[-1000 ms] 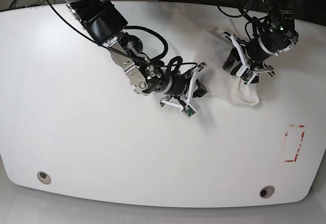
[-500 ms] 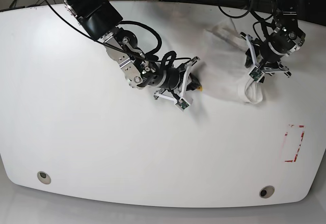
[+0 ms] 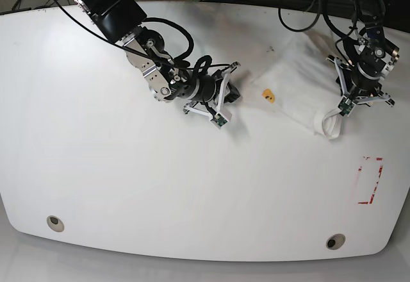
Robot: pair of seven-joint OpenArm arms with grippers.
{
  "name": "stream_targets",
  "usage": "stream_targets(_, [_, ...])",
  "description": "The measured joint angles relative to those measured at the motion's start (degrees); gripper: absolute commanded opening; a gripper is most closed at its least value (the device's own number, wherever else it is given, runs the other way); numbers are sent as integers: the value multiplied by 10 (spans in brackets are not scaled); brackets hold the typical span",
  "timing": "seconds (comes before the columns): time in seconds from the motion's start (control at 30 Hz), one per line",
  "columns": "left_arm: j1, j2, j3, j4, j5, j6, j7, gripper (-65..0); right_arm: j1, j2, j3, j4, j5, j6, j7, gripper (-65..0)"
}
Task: Layout the t-shirt on the table in an organized manner, then fold the t-shirt properly
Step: 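Adjust the folded shirt with the left gripper while the right gripper hovers, then grasp the shirt bundle edge with the left gripper and lift it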
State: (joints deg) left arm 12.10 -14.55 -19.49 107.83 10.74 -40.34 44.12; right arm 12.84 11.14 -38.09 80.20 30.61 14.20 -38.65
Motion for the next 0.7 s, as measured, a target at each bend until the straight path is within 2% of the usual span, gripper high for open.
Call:
stream_targets(0.27, [-20, 5, -12, 15, 0, 0, 1, -503, 3, 1, 0, 56, 7, -3, -3, -631])
stream_targets(0.37, [-26, 20, -15, 26, -1, 0, 0, -503, 6, -4, 2, 67, 7, -3, -17, -631])
stream_targets(0.57, [-22, 78, -32, 28, -5, -2, 0, -505, 10, -51, 1, 65, -3, -2, -20, -631])
stream_targets(0.7, [-20, 101, -53, 30, 1, -1, 0, -505, 18, -83, -2, 58, -16, 1, -20, -631])
